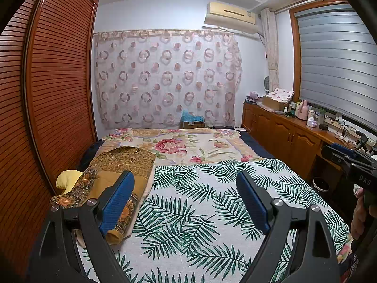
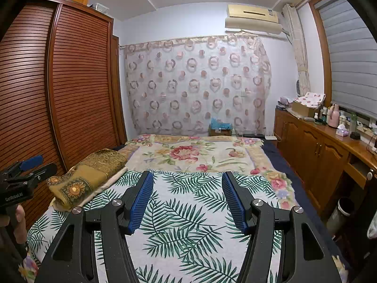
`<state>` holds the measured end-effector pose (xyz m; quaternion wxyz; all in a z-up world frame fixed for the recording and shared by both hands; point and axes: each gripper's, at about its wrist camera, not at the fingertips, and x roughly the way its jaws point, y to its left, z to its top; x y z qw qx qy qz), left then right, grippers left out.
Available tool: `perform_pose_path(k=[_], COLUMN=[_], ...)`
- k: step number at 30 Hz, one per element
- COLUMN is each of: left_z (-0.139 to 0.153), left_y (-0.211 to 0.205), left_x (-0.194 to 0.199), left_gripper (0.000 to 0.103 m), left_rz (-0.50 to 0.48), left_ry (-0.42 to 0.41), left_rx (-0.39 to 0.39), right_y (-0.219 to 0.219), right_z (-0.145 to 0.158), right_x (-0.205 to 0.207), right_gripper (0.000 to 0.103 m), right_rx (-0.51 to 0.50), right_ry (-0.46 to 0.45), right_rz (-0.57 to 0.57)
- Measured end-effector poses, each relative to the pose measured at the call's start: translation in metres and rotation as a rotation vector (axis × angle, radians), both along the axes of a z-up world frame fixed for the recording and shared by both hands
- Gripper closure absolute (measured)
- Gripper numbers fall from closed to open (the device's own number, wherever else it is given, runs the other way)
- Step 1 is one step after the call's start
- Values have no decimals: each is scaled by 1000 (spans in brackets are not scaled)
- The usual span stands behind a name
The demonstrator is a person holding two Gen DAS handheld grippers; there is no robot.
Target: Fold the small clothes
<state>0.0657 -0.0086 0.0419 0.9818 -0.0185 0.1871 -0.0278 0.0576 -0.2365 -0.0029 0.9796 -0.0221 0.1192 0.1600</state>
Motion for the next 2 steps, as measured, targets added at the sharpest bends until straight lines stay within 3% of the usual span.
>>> perform_pose_path(k=[2], left_z=[3], left_y=[-1], left_x=[0], left_gripper=[14], left_rz=[0], left_ry=[0], left_rx=[-1], right_y=[0], right_z=[0], right_x=[0], right_gripper=[40], right_rx=[0], right_ry=[0], right_rz=[0])
